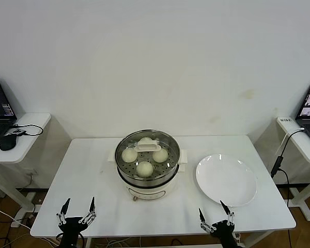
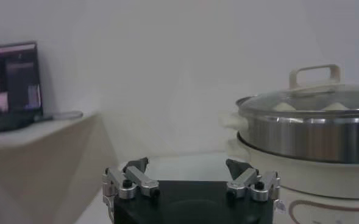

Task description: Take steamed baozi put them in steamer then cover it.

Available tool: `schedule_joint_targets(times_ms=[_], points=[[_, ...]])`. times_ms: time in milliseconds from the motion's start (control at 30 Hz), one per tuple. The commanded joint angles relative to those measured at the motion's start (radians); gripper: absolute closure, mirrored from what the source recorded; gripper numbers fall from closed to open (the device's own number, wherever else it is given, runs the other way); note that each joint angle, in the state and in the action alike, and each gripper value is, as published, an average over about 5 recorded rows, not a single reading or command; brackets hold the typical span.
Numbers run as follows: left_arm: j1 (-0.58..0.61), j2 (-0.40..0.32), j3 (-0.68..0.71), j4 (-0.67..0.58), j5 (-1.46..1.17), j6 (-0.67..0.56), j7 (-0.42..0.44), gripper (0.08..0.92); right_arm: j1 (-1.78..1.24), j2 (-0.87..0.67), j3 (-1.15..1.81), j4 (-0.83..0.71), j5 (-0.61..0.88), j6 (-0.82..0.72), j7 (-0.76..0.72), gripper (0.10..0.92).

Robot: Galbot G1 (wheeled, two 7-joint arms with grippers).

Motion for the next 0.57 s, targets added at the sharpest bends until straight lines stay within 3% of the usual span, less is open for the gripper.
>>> schedule_joint_targets(times_ms=[33, 567], points=[[0.029, -0.037, 0.007, 0.031, -0.063, -0.047, -0.012, 0.177, -0.012, -0.021, -0.019, 0.019, 0.047, -0.013, -0.016, 0.203], [0.0, -0.064, 0.008, 0.055, -0.069, -0.038, -0.016, 0.177, -0.016, -0.026, -0.012, 0.015, 0.118, -0.033, -0.021, 0.202]])
